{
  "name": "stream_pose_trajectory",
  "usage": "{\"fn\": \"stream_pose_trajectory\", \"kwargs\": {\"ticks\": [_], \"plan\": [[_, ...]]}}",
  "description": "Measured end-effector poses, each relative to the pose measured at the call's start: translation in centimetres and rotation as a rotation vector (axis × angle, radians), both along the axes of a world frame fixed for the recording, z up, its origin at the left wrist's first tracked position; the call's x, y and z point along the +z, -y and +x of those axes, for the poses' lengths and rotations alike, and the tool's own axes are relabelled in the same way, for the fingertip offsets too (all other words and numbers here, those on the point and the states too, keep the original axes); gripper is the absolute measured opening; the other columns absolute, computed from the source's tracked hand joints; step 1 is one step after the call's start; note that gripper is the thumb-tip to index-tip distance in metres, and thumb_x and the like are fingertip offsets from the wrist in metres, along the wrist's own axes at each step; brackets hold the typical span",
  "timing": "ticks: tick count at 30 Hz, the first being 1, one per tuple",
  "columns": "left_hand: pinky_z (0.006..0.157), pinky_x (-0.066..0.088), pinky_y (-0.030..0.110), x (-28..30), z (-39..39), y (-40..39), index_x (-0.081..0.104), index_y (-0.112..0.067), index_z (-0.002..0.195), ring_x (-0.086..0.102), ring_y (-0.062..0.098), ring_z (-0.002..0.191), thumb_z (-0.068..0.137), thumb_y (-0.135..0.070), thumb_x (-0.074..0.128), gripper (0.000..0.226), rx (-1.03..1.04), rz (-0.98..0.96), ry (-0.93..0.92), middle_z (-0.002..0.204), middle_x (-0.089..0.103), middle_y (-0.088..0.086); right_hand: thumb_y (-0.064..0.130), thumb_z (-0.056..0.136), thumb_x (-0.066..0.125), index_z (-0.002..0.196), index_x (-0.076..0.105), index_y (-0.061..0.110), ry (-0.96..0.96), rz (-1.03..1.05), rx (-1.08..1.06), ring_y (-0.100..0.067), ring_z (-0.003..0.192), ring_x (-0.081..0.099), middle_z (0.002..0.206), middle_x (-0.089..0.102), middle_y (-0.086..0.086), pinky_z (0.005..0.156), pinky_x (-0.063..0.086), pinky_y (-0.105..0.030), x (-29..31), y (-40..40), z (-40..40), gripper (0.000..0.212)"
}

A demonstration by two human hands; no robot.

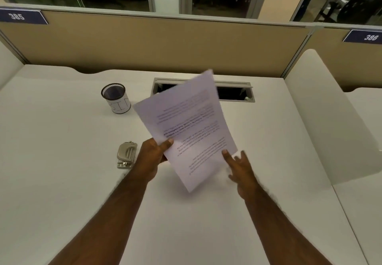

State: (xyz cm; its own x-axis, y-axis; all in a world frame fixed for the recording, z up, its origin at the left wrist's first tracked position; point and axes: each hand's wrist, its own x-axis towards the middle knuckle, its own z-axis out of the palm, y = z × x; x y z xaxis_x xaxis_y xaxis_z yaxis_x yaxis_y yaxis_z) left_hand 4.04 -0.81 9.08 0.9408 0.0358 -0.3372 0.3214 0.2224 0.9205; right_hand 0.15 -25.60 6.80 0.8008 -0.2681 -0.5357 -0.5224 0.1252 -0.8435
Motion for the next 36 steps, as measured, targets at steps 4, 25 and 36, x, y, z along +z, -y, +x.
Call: {"fn": "stream_pose_trajectory", "kwargs": {"ticks": [4,25,36], "plan": [[0.087,0.057,0.044,-2.2,-1.7,0.6,0.056,-0.008,0.128,0.066,0.029,0.110,0.090,-0.005,0.058,0.038,-0.028,-0.225,-0.119,0.121,0.068,0.011,0.019,0.090,0.063,0.132,0.054,0.021,0.046,0.328,0.077,-0.029,0.113,0.064,0.122,0.068,-0.006,0.088,0.056,-0.045,-1.2,-1.0,-1.1,0.043],[0.079,0.059,0.030,1.2,1.9,-6.9,0.068,-0.001,0.109,0.070,0.025,0.096,0.082,-0.003,0.069,0.027,-0.242,0.329,0.120,0.102,0.074,0.008,0.009,0.086,0.067,0.100,0.070,0.020,0.321,-0.140,0.251,-0.009,0.087,0.071,0.096,0.074,0.003,0.085,0.056,-0.026,2.5,4.2,1.5,0.018],[0.068,0.050,0.012,-0.2,0.4,-5.3,0.066,-0.026,0.100,0.067,-0.004,0.080,0.085,-0.015,0.069,0.019,-0.273,0.606,0.133,0.077,0.070,-0.027,0.012,0.088,0.066,0.111,0.067,0.014,0.290,-0.224,0.256,-0.005,0.087,0.070,0.096,0.072,0.001,0.068,0.054,-0.010,1.1,4.4,1.1,0.023]]}}
